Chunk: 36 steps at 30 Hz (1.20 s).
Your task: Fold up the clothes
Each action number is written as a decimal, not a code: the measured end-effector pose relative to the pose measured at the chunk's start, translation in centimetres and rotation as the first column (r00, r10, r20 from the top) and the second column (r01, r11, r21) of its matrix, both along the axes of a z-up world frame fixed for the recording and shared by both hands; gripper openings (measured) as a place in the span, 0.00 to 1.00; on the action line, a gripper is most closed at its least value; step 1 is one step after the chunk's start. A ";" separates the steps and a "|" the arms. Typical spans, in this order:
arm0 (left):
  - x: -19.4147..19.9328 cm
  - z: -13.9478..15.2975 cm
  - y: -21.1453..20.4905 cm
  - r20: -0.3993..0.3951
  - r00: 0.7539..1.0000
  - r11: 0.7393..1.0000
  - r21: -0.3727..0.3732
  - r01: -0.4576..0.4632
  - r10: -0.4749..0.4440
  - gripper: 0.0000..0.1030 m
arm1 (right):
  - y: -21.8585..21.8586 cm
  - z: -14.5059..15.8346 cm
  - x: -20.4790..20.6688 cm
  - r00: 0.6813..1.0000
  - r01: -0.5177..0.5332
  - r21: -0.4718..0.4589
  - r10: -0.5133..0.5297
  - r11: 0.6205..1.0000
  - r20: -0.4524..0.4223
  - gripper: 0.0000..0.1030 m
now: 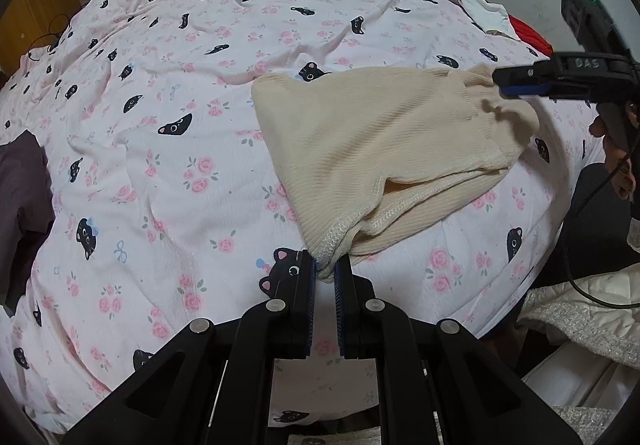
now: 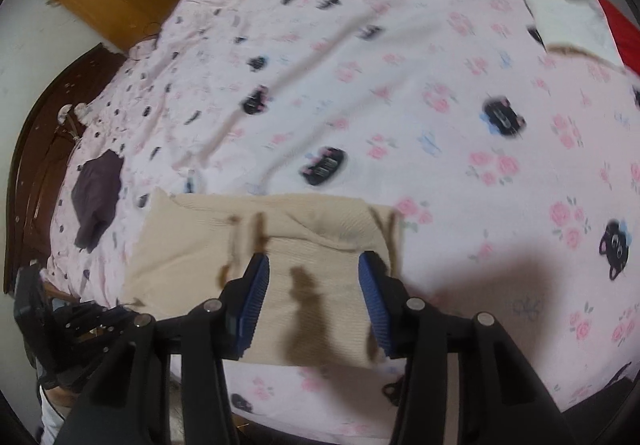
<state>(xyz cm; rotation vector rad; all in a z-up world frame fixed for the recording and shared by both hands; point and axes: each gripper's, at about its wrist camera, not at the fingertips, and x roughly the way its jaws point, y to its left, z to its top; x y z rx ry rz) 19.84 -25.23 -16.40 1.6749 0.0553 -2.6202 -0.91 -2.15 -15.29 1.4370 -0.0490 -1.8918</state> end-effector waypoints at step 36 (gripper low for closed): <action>1.7 2.4 -6.0 -0.090 0.987 0.931 0.353 -0.095 0.135 0.08 | -8.4 0.8 8.3 0.850 -0.338 0.269 0.415 0.902 -0.323 0.64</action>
